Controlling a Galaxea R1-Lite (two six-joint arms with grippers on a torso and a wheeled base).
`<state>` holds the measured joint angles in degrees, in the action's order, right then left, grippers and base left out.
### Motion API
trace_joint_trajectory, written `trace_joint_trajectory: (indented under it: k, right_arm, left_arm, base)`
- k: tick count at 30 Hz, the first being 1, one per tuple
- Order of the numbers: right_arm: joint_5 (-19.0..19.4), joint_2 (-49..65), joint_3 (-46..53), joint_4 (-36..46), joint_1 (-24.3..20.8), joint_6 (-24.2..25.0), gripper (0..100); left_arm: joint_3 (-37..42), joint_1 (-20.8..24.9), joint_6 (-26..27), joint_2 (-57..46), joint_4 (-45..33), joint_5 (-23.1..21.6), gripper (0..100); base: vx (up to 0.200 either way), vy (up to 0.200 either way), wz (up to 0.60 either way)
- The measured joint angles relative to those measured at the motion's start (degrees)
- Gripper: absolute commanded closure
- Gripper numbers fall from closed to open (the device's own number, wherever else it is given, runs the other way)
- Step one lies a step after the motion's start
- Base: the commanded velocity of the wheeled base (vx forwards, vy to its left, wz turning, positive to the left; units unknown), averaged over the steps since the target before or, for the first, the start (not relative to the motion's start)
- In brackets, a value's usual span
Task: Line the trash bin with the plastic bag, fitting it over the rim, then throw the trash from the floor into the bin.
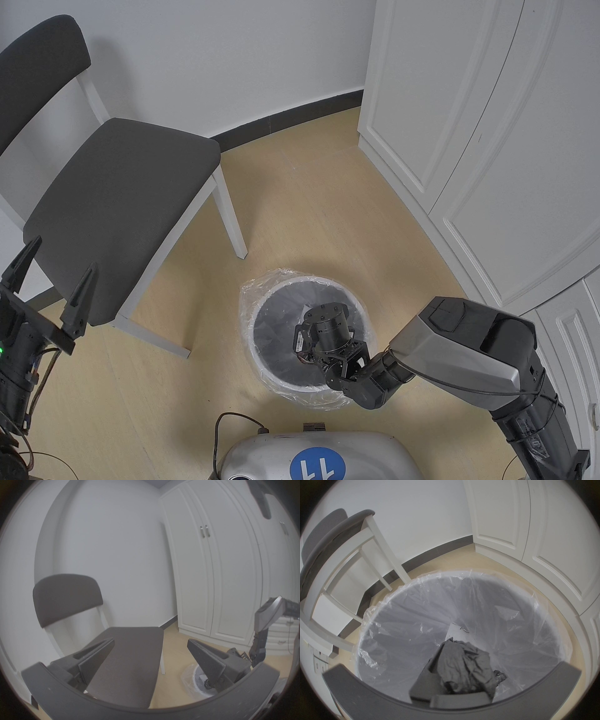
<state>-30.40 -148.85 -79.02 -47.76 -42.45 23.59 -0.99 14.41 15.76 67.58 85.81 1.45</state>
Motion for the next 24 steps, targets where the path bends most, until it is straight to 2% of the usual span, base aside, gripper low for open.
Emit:
trace_joint_trajectory:
  k: [4, 14, 24]
  right_arm:
    - [-0.38, 0.52, 1.05, -0.05, -0.4, -1.39, 100]
    - [-0.74, 1.82, 2.97, -0.11, -0.72, -2.57, 100]
    - [-0.82, 2.05, 3.41, -0.18, -0.83, -2.99, 100]
  left_arm:
    - [0.0, -2.47, 2.71, -5.77, -5.84, -4.56, 0]
    - [-0.49, -4.0, 5.91, -17.81, -26.48, -9.35, 0]
    - [-1.51, -3.96, 6.21, -22.36, -28.5, -9.87, 0]
  base:
    - [0.0, 0.0, 0.0]
    - [0.0, 0.0, 0.0]
    - [0.0, 0.0, 0.0]
